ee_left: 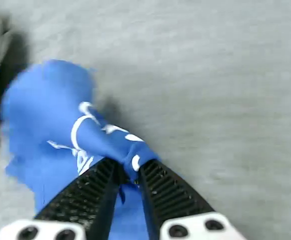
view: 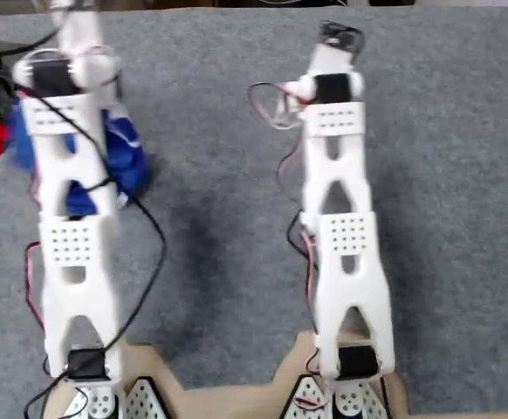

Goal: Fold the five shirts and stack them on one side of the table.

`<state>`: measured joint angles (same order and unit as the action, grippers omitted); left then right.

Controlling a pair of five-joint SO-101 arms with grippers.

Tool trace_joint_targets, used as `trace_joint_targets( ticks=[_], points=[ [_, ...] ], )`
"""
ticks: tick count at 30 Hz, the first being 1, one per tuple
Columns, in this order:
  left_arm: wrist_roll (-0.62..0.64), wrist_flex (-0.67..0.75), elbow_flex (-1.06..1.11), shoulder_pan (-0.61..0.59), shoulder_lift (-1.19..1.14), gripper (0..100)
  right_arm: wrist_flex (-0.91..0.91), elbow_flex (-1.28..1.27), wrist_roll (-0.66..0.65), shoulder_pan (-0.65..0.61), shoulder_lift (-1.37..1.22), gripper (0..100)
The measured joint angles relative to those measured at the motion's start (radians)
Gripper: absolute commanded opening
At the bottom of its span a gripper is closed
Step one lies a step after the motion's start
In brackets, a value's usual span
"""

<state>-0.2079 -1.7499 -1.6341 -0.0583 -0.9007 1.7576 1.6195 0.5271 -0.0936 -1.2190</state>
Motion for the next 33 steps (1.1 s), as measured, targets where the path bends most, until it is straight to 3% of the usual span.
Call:
trace_joint_targets(
  ticks=[8, 18, 26, 33],
  points=[
    [0.058, 0.0, 0.0, 0.279, 0.104, 2, 0.0, 0.0, -0.336, 0.264, 0.0, 0.9],
    [0.066, -0.002, 0.21, 0.497, 0.282, 2, 0.008, 0.0, -0.816, 0.532, 0.0, 0.7],
    [0.127, 0.037, 0.215, 0.601, 0.433, 2, 0.008, 0.002, -0.83, 0.56, 0.0, 0.8],
    [0.14, 0.057, 0.288, 0.419, 0.437, 2, 0.008, 0.002, -0.786, 0.39, 0.0, 0.8]
  ],
)
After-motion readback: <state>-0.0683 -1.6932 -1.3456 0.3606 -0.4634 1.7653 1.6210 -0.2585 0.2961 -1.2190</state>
